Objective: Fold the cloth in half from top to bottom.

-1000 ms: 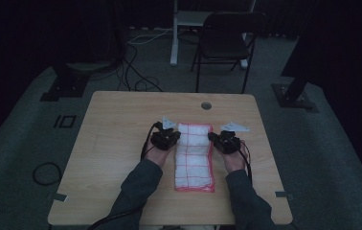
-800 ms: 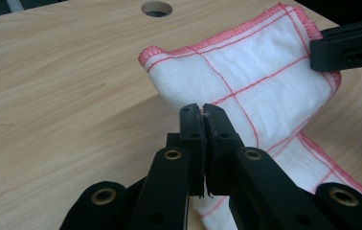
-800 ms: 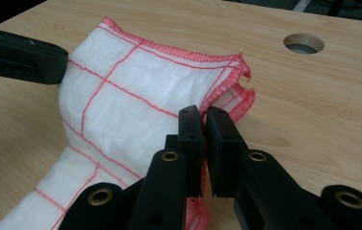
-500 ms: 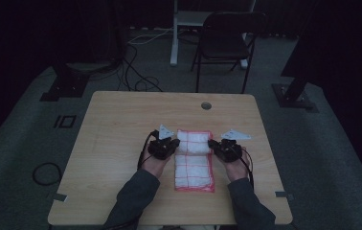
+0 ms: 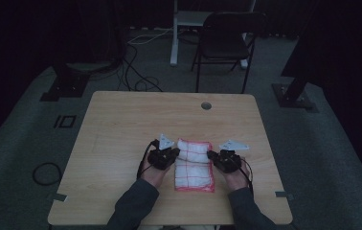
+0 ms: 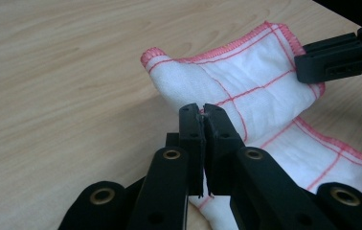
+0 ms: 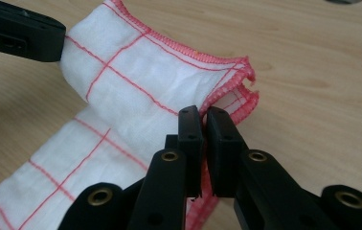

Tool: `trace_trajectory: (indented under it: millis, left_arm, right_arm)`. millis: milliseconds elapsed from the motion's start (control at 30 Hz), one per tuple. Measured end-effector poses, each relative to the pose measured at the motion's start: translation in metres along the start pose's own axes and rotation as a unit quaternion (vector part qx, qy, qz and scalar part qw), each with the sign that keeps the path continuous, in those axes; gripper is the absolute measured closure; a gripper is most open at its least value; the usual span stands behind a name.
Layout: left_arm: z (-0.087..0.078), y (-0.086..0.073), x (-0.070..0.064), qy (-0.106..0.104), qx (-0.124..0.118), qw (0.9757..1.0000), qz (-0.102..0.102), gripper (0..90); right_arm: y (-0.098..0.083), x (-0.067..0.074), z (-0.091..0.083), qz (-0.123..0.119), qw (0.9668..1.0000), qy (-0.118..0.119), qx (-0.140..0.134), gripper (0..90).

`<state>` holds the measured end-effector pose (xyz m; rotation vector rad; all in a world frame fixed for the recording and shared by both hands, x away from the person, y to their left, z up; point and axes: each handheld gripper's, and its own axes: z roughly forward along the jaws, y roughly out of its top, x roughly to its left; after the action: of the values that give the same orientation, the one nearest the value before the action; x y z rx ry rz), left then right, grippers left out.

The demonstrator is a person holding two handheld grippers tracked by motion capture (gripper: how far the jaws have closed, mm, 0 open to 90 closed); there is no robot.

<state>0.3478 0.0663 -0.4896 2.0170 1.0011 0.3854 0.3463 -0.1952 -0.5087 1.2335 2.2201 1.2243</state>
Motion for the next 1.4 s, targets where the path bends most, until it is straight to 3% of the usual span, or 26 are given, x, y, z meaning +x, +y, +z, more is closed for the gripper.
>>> trace_trajectory:
  millis: [200, 367, 600, 767, 933, 1100, 1267, 1400]
  left_arm:
    - [-0.003, -0.013, -0.007, -0.008, 0.009, 0.9999, -0.003, 87.5]
    - [0.0, -0.032, -0.011, -0.014, 0.029, 0.9995, -0.005, 87.4]
    - [0.006, -0.041, -0.011, -0.011, 0.048, 0.9988, 0.002, 85.4]
    - [0.004, -0.046, -0.008, -0.014, 0.05, 0.9986, 0.003, 77.6]
    - [-0.007, -0.038, -0.001, -0.012, 0.026, 0.9996, -0.003, 71.5]
    - [-0.013, -0.02, 0.009, -0.006, -0.001, 0.9999, -0.014, 66.4]
    - [-0.008, -0.01, 0.014, -0.002, -0.01, 0.9996, -0.028, 61.4]
    - [0.002, -0.003, 0.019, -0.01, -0.014, 0.9987, -0.048, 55.4]
  right_arm:
    - [-0.005, 0.003, -0.003, 0.003, 1.0, 0.004, 0.005, 85.8]
    - [-0.019, 0.007, -0.001, -0.002, 0.9996, 0.005, 0.028, 85.5]
    - [-0.024, 0.005, 0.001, 0.006, 0.999, 0.007, 0.044, 83.2]
    - [-0.024, 0.003, 0.0, 0.012, 0.9986, -0.003, 0.052, 68.2]
    - [-0.021, 0.0, -0.005, 0.017, 0.999, -0.002, 0.041, 61.7]
    - [-0.007, -0.004, -0.008, 0.022, 0.9995, -0.007, 0.021, 58.1]
    - [0.003, -0.007, -0.002, 0.029, 0.9994, -0.006, 0.017, 55.3]
    - [0.007, -0.013, 0.009, 0.047, 0.9986, 0.007, 0.021, 53.7]
